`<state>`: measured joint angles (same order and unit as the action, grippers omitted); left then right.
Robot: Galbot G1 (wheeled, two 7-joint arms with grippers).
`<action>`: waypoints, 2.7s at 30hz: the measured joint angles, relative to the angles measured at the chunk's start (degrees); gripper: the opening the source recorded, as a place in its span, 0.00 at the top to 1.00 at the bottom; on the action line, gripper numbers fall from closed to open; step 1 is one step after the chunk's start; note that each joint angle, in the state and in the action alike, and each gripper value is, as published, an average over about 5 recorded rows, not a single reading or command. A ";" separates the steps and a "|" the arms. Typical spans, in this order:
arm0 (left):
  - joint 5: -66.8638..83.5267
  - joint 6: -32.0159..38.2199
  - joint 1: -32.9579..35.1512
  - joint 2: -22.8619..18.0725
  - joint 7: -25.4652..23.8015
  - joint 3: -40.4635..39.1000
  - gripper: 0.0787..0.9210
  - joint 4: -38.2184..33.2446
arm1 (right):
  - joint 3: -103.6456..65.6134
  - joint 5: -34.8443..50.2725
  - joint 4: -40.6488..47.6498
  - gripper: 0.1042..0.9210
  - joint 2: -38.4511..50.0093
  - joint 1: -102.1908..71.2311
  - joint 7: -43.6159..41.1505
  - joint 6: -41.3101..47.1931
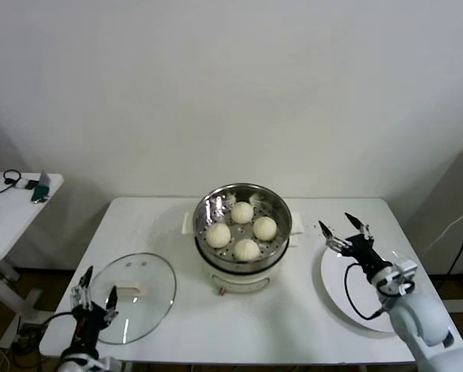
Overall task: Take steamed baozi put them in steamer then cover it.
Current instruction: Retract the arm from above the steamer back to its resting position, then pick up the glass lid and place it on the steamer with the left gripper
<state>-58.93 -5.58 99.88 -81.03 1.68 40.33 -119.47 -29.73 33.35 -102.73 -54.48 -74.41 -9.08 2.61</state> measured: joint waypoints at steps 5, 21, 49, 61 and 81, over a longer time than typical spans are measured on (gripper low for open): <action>-7.06 0.19 -0.70 -0.25 2.13 -1.72 0.12 2.55 | -2.34 -2.22 0.09 0.12 -2.19 -3.38 -0.47 -0.89; -17.31 2.60 -7.14 -0.64 2.78 -2.50 0.12 14.53 | -5.60 -9.09 1.34 0.12 -5.83 -8.04 -2.12 -3.49; -19.92 4.66 -17.25 0.36 5.62 -2.48 0.12 24.98 | -6.58 -14.08 2.93 0.12 -10.04 -11.04 -4.42 -6.13; -19.60 5.83 -18.82 0.82 6.39 -2.35 0.24 27.37 | -6.83 -15.36 3.32 0.12 -11.23 -11.65 -5.11 -6.76; -18.26 6.49 -18.12 1.53 6.34 -2.50 0.90 27.00 | -6.91 -16.27 4.09 0.12 -12.28 -11.27 -5.37 -7.07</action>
<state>-77.18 0.92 81.77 -79.49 8.03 37.84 -92.47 -36.65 17.09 -98.65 -66.77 -85.68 -14.45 -4.46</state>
